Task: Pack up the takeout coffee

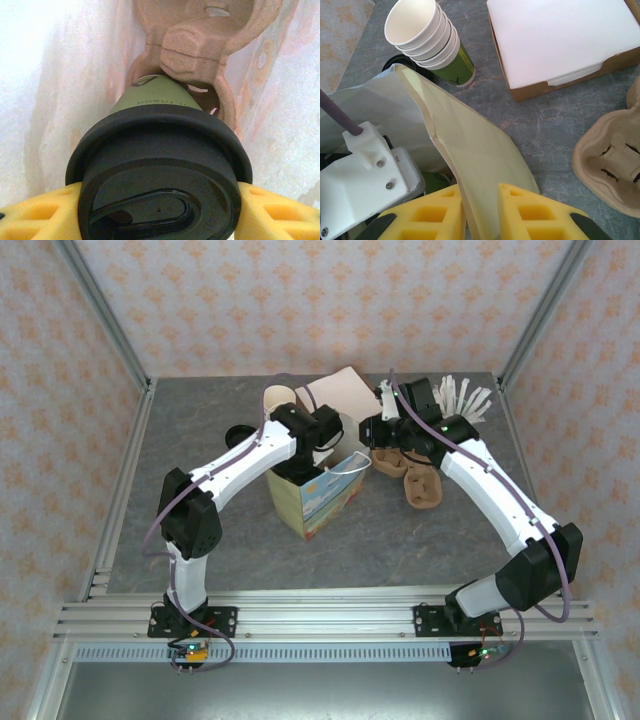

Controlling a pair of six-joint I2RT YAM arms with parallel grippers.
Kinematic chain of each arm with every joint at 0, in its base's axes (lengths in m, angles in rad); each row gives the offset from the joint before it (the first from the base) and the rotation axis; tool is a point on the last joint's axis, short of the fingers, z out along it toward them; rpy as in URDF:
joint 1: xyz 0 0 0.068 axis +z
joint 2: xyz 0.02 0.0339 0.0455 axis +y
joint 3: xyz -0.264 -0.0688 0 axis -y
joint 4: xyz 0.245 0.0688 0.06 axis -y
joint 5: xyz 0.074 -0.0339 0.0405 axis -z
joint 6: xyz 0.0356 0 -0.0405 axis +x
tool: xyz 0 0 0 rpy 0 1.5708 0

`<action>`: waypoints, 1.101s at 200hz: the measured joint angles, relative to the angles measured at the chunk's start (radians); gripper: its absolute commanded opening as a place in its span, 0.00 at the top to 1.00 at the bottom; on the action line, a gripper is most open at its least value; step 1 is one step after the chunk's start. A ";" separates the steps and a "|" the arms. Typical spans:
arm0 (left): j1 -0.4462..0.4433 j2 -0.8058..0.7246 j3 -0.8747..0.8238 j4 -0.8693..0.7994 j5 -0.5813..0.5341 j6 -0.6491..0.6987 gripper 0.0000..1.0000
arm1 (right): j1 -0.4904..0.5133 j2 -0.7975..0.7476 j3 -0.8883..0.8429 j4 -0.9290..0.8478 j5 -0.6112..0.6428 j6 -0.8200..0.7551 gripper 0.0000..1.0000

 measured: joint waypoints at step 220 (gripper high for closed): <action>-0.014 0.001 0.053 -0.006 0.027 0.003 0.66 | 0.001 0.000 0.000 0.000 0.004 0.000 0.78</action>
